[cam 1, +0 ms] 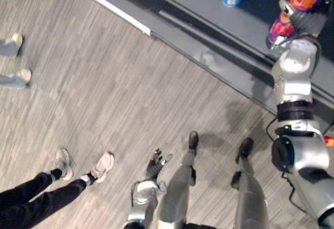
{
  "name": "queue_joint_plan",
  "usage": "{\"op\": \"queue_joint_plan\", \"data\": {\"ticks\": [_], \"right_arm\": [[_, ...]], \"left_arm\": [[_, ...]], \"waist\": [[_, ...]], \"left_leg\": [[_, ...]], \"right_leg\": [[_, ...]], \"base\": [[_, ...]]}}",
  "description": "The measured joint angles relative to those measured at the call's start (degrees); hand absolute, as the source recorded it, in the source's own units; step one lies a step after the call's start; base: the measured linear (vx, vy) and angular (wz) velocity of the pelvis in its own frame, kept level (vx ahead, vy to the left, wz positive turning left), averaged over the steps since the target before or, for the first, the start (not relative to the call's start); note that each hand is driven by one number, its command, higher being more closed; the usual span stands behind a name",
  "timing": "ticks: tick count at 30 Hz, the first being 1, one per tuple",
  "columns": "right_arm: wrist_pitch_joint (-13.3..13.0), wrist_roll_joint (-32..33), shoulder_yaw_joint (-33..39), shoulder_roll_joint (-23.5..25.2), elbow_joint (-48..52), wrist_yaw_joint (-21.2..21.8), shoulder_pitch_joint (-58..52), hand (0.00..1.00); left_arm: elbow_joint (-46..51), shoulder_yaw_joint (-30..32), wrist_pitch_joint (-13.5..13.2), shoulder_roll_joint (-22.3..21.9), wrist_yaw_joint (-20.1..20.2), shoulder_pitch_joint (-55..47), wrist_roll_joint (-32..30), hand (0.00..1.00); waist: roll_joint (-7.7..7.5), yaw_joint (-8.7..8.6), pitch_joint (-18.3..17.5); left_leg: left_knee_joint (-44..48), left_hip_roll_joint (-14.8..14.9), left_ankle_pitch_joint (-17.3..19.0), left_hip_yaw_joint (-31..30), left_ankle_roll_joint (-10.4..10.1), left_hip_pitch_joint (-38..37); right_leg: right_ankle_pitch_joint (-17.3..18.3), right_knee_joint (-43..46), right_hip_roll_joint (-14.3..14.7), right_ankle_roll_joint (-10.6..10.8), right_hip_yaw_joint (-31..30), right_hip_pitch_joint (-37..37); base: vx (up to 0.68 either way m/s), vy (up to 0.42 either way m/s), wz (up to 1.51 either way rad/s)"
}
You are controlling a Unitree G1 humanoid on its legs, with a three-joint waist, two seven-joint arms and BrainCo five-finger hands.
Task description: Put the gum and the chips on the shelf.
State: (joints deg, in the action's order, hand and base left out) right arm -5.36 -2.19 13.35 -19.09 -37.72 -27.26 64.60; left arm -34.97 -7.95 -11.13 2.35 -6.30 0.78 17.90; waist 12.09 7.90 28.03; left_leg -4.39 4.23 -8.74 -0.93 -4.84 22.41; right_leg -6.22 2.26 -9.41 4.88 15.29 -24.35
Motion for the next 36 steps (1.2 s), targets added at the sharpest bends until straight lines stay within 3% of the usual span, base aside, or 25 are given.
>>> {"op": "queue_joint_plan", "data": {"ticks": [11,25,28,33,36], "right_arm": [[-1.08,-0.07,1.52,1.85,-1.3,-0.18,-0.08,1.0],[-2.36,-0.09,1.13,2.1,5.72,-2.79,-2.23,1.0],[-2.12,-0.28,1.14,2.22,6.91,-4.39,-2.23,1.0],[0.09,-4.72,2.82,2.13,8.98,-10.79,-2.19,1.0],[0.39,-5.8,4.17,2.05,10.53,-11.67,-1.66,1.0]], "left_arm": [[0.91,-1.27,-0.05,-1.43,-0.23,0.02,0.02,0.0],[3.47,-0.6,-0.69,-3.98,-0.41,0.05,2.22,0.0],[3.63,-0.57,-0.73,-4.43,-0.41,0.04,2.22,0.0],[4.2,-0.57,-0.88,-4.48,-1.0,0.05,2.22,0.0],[5.41,-0.57,-0.93,-4.51,-1.41,0.14,2.23,0.0]], "waist": [[0.04,0.49,-0.03],[0.21,1.55,-0.15],[0.23,1.7,-0.17],[0.23,1.62,-0.17],[0.25,1.61,-0.18]], "left_leg": [[-0.92,-0.78,-0.96,1.03,-0.07,1.62],[-0.98,-1.28,-1.49,3.15,-0.27,4.81],[-0.99,-1.48,-1.54,3.62,-0.35,5.25],[-0.99,-1.7,-1.62,4.16,-0.4,5.78],[-0.99,-1.75,-1.94,4.92,-0.45,6.67]], "right_leg": [[-0.01,2.47,-1.38,0.11,-1.84,-4.01],[2.05,10.25,-3.07,-0.1,-3.58,-11.56],[2.63,12.04,-3.47,-0.15,-4.27,-13.02],[2.78,12.88,-3.94,-0.13,-4.46,-13.94],[2.87,13.6,-4.22,-0.17,-4.59,-15.19]], "base": [[-0.02,0.002,-0.05],[-0.02,-0.025,-0.02],[-0.01,-0.042,-0.02],[0.0,-0.035,0.01],[0.0,-0.034,0.02]]}}
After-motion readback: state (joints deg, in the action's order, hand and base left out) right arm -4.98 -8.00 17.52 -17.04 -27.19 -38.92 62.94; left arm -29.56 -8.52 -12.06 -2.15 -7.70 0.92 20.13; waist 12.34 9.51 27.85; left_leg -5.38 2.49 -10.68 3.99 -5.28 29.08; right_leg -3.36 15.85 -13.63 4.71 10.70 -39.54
